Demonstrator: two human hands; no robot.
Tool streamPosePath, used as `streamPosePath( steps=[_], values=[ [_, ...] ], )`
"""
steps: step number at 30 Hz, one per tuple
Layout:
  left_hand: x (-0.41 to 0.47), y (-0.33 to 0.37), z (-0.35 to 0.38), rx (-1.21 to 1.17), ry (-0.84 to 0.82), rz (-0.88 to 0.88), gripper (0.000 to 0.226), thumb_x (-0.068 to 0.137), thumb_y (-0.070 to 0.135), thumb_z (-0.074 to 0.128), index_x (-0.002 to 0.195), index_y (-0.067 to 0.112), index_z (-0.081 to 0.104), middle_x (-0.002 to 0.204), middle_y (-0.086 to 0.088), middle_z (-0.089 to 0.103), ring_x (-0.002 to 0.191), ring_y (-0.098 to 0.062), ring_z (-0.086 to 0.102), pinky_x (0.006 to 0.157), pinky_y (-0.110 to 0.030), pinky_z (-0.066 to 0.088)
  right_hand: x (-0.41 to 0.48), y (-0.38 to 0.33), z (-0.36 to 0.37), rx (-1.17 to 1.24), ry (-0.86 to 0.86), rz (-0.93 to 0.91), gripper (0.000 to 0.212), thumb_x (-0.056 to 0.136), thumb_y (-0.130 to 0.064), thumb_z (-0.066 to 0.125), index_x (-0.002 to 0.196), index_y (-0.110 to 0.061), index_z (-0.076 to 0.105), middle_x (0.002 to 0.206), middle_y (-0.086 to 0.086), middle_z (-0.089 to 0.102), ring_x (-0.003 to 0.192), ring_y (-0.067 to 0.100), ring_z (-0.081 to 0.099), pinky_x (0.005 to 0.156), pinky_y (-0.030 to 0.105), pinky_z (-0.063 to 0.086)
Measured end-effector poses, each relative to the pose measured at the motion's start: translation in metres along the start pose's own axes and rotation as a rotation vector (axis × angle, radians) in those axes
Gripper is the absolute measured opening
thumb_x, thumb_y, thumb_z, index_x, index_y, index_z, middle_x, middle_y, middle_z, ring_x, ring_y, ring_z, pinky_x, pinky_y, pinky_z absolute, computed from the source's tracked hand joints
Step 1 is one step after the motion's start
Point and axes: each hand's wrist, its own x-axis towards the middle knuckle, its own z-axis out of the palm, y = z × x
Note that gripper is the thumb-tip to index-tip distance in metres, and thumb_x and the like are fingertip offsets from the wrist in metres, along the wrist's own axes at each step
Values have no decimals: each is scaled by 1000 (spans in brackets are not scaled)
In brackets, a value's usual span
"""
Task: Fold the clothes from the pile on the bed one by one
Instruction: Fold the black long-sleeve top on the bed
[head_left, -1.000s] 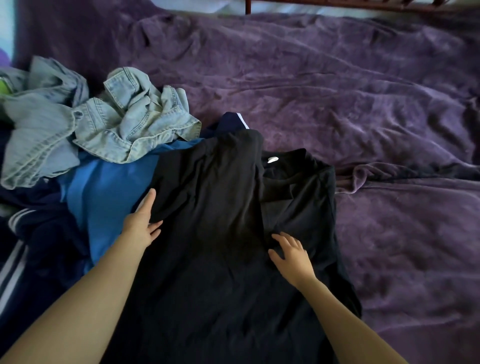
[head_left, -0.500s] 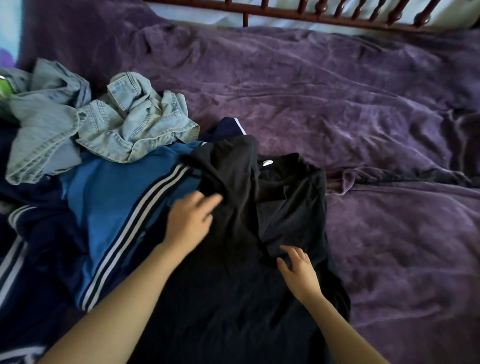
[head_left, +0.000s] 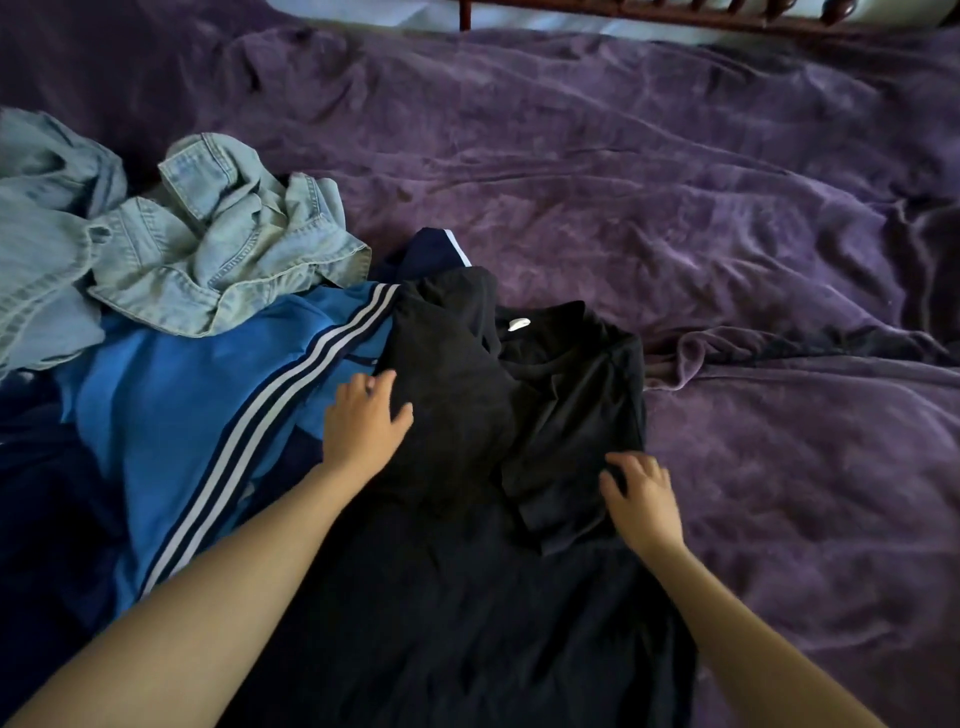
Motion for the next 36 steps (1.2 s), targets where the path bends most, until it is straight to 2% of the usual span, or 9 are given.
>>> streamPosePath(
  steps=[8, 12, 15, 19, 25, 29, 31, 33, 36],
  values=[
    [114, 4, -15, -718, -71, -416, 60, 89, 23, 62, 140, 2, 38, 140, -14, 45, 127, -29, 45, 103, -36, 37, 152, -24, -35, 113, 57, 228, 52, 93, -25, 49, 141, -9, 36, 143, 20, 39, 131, 38, 33, 106, 42, 29],
    [142, 14, -15, -933, -90, -455, 19, 84, 1, 63, 101, 5, 66, 93, -10, 65, 88, -22, 61, 75, -28, 48, 192, -20, -27, 192, -43, 282, 58, 91, -24, 56, 140, -3, 34, 140, 20, 43, 129, 37, 40, 103, 41, 33],
    [157, 10, -30, -1143, -33, -532, 19, 83, -6, 57, 82, 10, 65, 57, -1, 62, 60, -13, 54, 51, -18, 47, 206, -10, -23, 243, 9, 431, 43, 84, -14, 61, 122, 3, 53, 120, 22, 59, 111, 33, 56, 94, 39, 44],
    [161, -8, -55, -1238, -24, -550, 28, 88, -4, 50, 77, 21, 57, 76, -2, 58, 70, -14, 54, 61, -26, 46, 209, -1, -41, 548, 221, 549, 26, 80, -1, 61, 104, 6, 65, 85, 13, 60, 78, 20, 53, 70, 30, 43],
    [124, -14, -77, -1350, -84, -428, 34, 94, -5, 41, 77, 22, 54, 55, 11, 66, 70, -11, 58, 62, -26, 51, 149, 11, -83, 905, 104, 267, 24, 82, 8, 59, 73, -13, 59, 48, -10, 61, 40, 0, 52, 44, 16, 44],
    [70, -27, -101, -1449, -86, -294, 38, 73, -15, 55, 58, 18, 66, 63, 8, 70, 65, -5, 68, 65, -20, 56, 93, 33, -103, 659, 117, 22, 20, 74, 15, 66, 85, -2, 67, 69, -2, 66, 58, -7, 56, 62, 3, 41],
    [39, -40, -100, -1384, -160, -219, 23, 61, -14, 62, 69, 7, 62, 76, 4, 73, 80, -9, 69, 77, -24, 56, 62, 55, -98, 311, 143, -160, 27, 64, 18, 72, 87, 3, 70, 93, 19, 65, 81, 16, 64, 77, 17, 46],
    [7, -56, -88, -948, -235, -154, 31, 73, -28, 50, 76, 0, 62, 104, -8, 67, 105, -21, 60, 94, -27, 45, 32, 74, -83, -106, 24, -269, 36, 63, 10, 75, 94, -8, 74, 117, 26, 57, 107, 41, 54, 86, 42, 43],
    [-24, -76, -58, -292, -249, -46, 31, 73, -28, 52, 84, -8, 73, 126, -27, 52, 123, -37, 45, 101, -27, 28, -1, 91, -49, -627, -363, -188, 49, 87, -32, 57, 133, -43, 45, 156, 8, 12, 143, 28, 11, 107, 34, 27]
  ],
)
